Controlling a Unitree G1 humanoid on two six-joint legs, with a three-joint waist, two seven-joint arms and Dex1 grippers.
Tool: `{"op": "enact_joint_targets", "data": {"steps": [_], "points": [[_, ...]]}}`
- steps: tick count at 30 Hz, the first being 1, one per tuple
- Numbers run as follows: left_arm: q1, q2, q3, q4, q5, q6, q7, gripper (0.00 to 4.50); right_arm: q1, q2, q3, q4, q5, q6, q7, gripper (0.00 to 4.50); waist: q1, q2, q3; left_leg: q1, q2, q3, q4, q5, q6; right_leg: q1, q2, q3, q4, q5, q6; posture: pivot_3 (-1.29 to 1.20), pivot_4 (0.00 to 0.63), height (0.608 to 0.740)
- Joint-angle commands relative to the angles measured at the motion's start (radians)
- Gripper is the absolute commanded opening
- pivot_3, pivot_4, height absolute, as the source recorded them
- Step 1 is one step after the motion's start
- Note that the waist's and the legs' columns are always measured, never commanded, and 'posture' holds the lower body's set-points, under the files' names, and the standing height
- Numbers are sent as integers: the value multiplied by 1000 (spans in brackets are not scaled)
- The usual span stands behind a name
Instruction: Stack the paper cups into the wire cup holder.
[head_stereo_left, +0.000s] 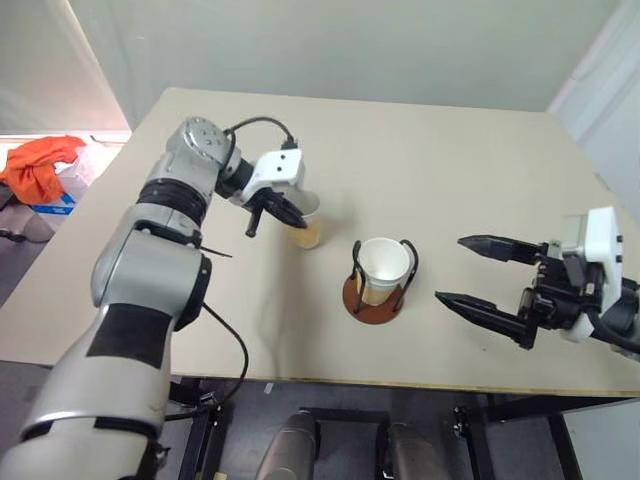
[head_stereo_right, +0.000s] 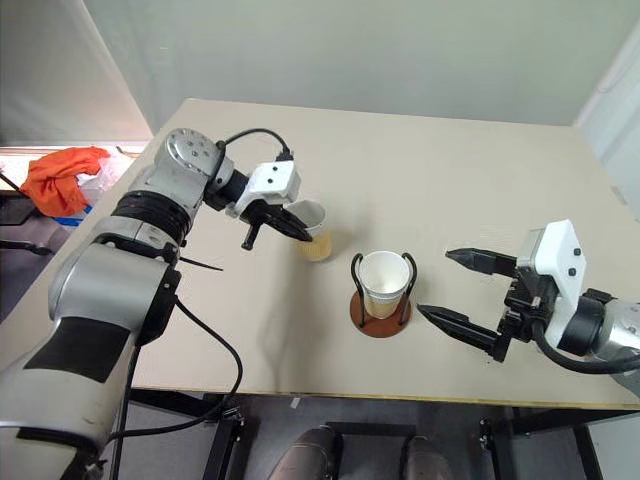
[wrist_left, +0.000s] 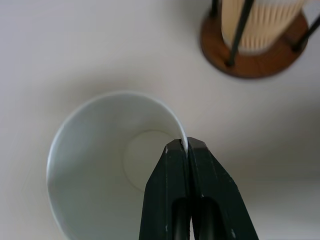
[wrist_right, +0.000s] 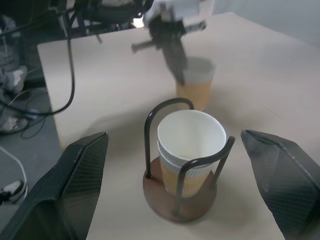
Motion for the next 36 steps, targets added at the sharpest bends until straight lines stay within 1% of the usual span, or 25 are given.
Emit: {"op": "enact_joint_targets", "data": {"steps": [1,3,5,6,9,11,13,16,19,21,23,26,27,29,32,36], "points": [[-96,60,-123,-251,-311,-9,-42,22,46,-19,-96,23,-41,-17,61,4500,0,-1,0,-1,-1,1,-1,0,1,0,0,-1,-1,0,0,0,150,740],[-89,139,-256,-453,-528,36,-42,22,52,-19,-106,31,-51,-24,68,4500,-3,0,0,-1,0,2,0,-3,2,-1,-2,1,-1,0,0,0,150,740],[-85,215,-369,-618,-702,68,-42,22,52,-15,-106,32,-58,-27,68,4500,-7,3,-2,1,0,6,-1,-7,2,-1,-2,2,-1,-1,2,0,150,740],[-85,249,-420,-684,-768,72,-42,22,53,-12,-105,29,-60,-27,66,4500,-10,4,-2,4,0,10,-1,-7,3,-1,0,2,0,-2,3,0,150,740],[-94,339,-542,-858,-943,77,-42,22,73,1,-120,12,-58,-24,60,4500,-13,4,-2,5,1,16,-1,-9,3,-1,1,14,2,-3,6,0,150,740],[-108,365,-612,-907,-991,55,-42,22,83,6,-128,3,-56,-22,54,4500,-13,4,-1,5,2,17,0,-9,4,-2,1,17,2,-3,7,0,150,740],[-123,362,-670,-912,-1001,29,-42,22,91,9,-138,-3,-53,-22,50,4500,-13,4,-1,6,1,19,1,-10,6,-2,1,19,2,-3,8,0,150,740],[-142,343,-735,-891,-977,-34,-42,22,128,19,-175,-15,-52,-17,55,4500,-12,5,-1,6,0,19,3,-12,8,-1,-1,20,1,-2,8,0,150,740],[-157,333,-778,-883,-986,-65,-42,22,233,53,-288,-28,-44,-16,115,4500,-11,5,-1,5,0,18,4,-17,17,-1,-1,20,1,-1,7,0,150,740],[-166,318,-801,-852,-977,-88,-42,22,330,107,-414,-45,-16,-21,153,4500,-9,5,-1,5,0,19,5,-18,17,-1,-1,19,1,-1,7,0,150,740],[-176,304,-819,-828,-971,-104,-42,22,478,185,-546,-87,-17,-36,208,4500,-6,5,-1,5,0,18,5,-19,17,-1,-1,19,1,-2,4,0,150,740],[-189,291,-842,-797,-973,-125,-42,22,666,275,-635,-139,-33,-69,285,4500,-8,6,-2,6,1,19,4,-23,17,-1,-1,19,2,-7,-3,0,150,740],[-193,285,-849,-789,-974,-131,-42,22,693,282,-648,-148,-25,-78,284,4500,-12,6,-2,6,1,19,4,-24,16,-1,0,19,2,-8,-5,0,150,740],[-196,265,-859,-767,-971,-142,-42,22,699,271,-655,-151,-1,-94,253,4500,-25,3,0,7,1,20,5,-24,15,-1,0,19,1,-8,-6,0,150,740],[-195,234,-873,-736,-962,-156,-42,22,685,255,-613,-157,-6,-113,217,4500,-32,3,0,7,1,22,7,-25,16,1,0,21,0,-8,-5,0,150,740],[-195,221,-899,-721,-945,-177,-42,22,671,228,-600,-167,18,-116,169,4500,-32,3,0,13,1,21,8,-24,17,6,0,21,1,-8,-5,0,150,740]]}}
